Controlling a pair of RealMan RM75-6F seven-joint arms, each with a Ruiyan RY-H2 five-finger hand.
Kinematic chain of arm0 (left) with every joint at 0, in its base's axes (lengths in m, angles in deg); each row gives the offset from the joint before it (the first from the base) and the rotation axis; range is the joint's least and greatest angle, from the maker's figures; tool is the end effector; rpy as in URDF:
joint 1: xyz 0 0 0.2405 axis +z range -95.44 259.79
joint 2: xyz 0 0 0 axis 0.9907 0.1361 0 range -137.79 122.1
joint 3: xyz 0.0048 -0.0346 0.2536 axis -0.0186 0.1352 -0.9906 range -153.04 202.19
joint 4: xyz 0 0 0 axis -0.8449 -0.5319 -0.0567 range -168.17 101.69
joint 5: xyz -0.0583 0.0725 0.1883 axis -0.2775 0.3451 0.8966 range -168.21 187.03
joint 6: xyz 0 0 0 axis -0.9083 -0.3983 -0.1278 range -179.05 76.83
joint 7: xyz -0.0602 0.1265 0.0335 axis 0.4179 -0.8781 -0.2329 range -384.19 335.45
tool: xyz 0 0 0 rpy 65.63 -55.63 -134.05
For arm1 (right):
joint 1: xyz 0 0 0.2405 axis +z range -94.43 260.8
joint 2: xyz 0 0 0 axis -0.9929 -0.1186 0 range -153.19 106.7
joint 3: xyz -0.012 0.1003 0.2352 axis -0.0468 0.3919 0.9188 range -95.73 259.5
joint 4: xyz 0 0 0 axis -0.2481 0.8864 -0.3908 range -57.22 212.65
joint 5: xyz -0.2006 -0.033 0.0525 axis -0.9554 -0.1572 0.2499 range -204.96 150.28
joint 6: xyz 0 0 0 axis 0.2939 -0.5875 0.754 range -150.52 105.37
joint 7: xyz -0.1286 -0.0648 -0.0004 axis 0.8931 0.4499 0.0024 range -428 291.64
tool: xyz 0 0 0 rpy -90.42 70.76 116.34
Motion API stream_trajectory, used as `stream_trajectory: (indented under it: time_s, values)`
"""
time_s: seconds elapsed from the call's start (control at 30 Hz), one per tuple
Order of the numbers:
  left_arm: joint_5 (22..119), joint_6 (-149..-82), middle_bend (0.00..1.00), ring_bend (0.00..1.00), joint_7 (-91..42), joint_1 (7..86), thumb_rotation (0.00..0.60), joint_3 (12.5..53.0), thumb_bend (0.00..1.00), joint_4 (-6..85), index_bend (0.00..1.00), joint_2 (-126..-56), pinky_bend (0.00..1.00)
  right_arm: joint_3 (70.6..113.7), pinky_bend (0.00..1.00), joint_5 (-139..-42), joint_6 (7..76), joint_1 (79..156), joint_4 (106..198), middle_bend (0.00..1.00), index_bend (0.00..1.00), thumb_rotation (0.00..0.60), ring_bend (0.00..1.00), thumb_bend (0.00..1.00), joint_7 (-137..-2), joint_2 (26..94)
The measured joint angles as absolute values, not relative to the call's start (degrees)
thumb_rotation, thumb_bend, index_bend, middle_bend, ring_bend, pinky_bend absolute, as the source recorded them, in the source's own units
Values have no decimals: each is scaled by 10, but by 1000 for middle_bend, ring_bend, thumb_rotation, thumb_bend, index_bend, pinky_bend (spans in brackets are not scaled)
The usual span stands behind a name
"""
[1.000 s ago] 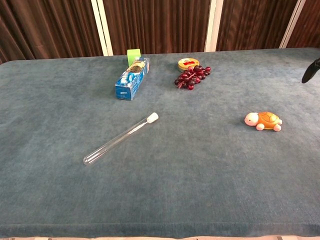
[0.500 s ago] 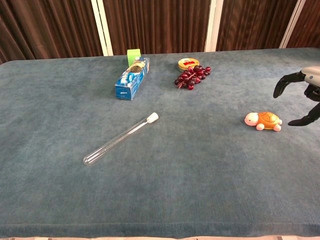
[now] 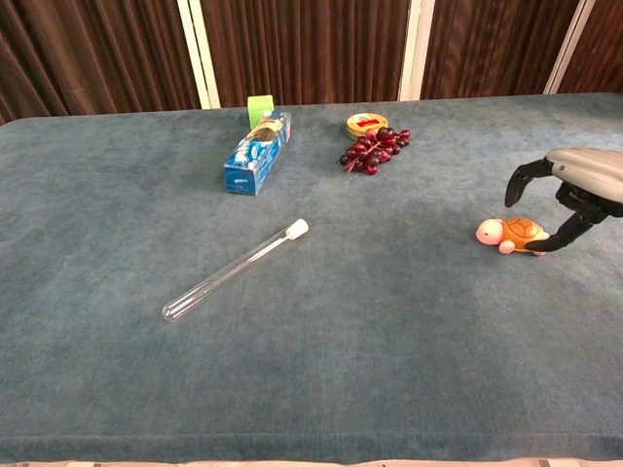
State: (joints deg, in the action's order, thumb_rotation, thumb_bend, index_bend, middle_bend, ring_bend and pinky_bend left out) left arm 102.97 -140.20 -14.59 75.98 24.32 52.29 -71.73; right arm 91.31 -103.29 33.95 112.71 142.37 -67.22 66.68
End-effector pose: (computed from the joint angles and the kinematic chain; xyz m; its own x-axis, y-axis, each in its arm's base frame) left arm -0.3131 0.1777 0.1652 0.3574 -0.0081 0.9339 0.9217 -0.1585 -0.3541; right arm -0.2769 -0.3359 0.0145 0.4163 -0.2240 0.8812 -0.9071 -0.1680 0.3858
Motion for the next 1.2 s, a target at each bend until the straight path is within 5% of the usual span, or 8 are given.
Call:
stream_trajectory:
  time_s: [0.37,0.67,0.93,1.2]
  values:
    - [1033,-1408,234,204,-139,762,600,242,488,521,313,-716,356,910,1000,-1033,329,1145,1373,471,568,600,1000,368,-681,705]
    - [1032,-1411,234,204,-133,764,600,243,488,518,314,-716,356,904,1000,-1044,340,1147,1342,597,724,600,1000,986,-698,720]
    - [1032,-1412,233,204,-130,765,600,242,489,517,314,-715,356,902,1000,-1057,375,1142,1320,704,875,600,1000,1000,-708,731]
    - [1034,-1412,234,204,-128,765,600,241,489,517,314,-715,356,895,1000,-1079,409,1136,1288,704,884,600,1000,1000,-723,745]
